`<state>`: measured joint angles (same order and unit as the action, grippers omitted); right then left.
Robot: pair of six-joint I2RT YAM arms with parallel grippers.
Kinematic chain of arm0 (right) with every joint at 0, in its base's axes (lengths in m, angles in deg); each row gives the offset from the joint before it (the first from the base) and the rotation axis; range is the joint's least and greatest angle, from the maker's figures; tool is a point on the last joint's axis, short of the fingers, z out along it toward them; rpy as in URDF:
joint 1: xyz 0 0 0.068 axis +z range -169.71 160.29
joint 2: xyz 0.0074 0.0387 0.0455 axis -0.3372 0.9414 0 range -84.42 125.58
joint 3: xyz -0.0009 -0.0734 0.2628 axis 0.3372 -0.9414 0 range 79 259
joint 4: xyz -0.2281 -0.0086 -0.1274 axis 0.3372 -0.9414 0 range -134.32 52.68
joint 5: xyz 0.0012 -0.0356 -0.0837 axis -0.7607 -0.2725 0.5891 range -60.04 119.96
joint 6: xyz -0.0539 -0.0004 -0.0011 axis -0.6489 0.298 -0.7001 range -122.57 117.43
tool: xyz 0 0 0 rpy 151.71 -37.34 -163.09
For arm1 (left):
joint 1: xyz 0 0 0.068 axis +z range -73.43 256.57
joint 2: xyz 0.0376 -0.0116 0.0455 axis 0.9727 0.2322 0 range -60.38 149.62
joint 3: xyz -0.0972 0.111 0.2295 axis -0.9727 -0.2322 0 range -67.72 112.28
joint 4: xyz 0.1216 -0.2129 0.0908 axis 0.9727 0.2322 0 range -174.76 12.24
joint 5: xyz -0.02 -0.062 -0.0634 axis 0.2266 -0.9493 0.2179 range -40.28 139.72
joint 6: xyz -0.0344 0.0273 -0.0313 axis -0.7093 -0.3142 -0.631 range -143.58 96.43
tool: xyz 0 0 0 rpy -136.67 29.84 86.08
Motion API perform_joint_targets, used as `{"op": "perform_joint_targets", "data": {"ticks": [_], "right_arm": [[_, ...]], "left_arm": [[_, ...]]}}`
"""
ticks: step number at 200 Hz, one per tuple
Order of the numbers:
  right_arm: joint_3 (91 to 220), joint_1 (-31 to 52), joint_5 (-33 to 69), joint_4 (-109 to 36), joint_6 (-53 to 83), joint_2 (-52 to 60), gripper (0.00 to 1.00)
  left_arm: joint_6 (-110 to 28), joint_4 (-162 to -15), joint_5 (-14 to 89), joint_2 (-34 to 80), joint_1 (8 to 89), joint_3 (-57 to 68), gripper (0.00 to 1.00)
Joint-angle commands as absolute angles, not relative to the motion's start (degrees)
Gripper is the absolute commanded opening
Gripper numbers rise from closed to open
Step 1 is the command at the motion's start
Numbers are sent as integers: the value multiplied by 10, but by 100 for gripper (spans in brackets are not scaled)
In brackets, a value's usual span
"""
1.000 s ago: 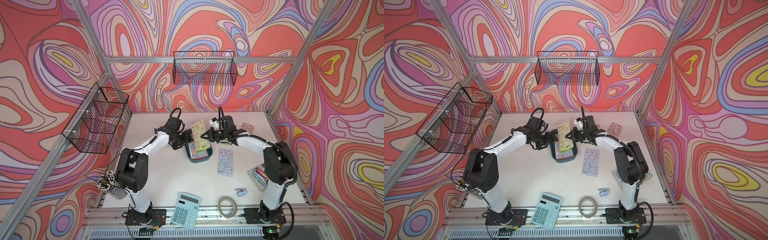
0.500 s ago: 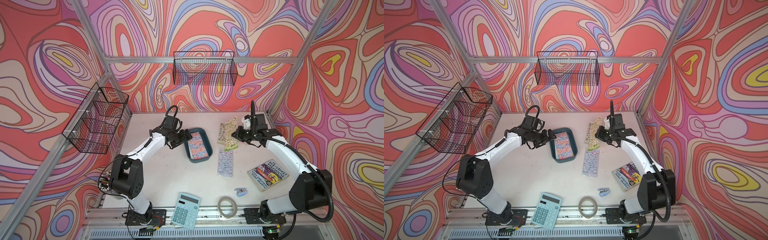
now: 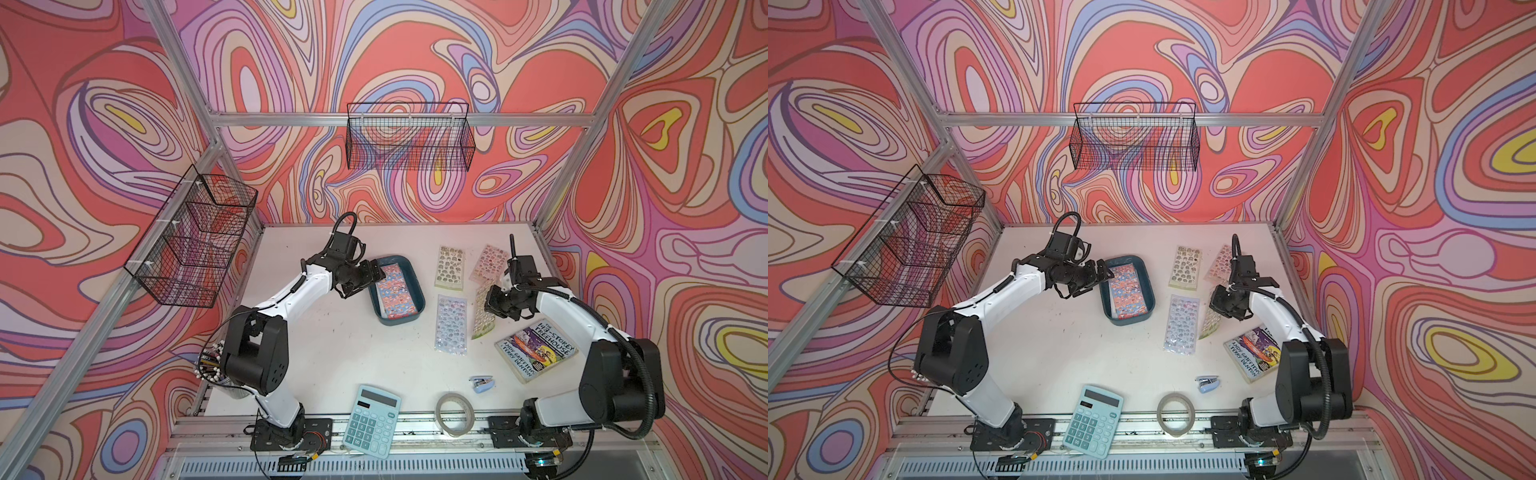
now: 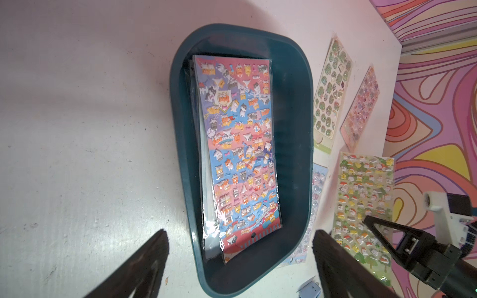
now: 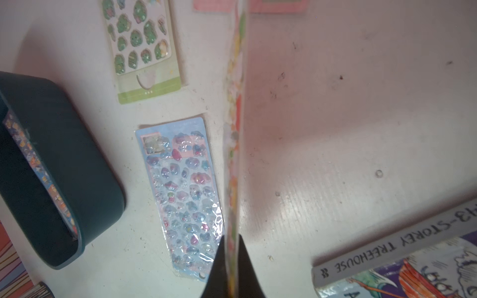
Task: Take the stickers out of the storage box
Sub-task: Place the sticker at the center of the board.
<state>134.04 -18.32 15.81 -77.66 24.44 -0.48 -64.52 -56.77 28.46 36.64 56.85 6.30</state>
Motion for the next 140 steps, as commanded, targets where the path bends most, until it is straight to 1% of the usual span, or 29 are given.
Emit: {"op": "perform_joint_targets", "data": {"ticks": [1,54,64,73,88,97,108,140], "right_arm": [[1327,-193,158,-740,237,18,0],[1319,-230,152,-726,225,58,0],[1316,-239,149,-724,224,62,11],[1313,-244,148,-721,223,64,23],[1311,-248,143,-716,223,67,33],[1311,-248,135,-715,224,72,36],[1309,-248,132,-713,226,75,37],[1302,-248,131,-715,230,71,37]], "left_arm": [[-647,-569,278,375,572,61,91],[-645,-563,285,376,572,63,91],[-646,-565,285,378,572,63,91],[-647,-565,284,380,572,64,91],[-649,-566,281,385,572,65,91],[-650,-567,279,388,572,67,91],[-651,-569,279,389,572,67,91],[-649,-569,282,388,572,66,91]]}}
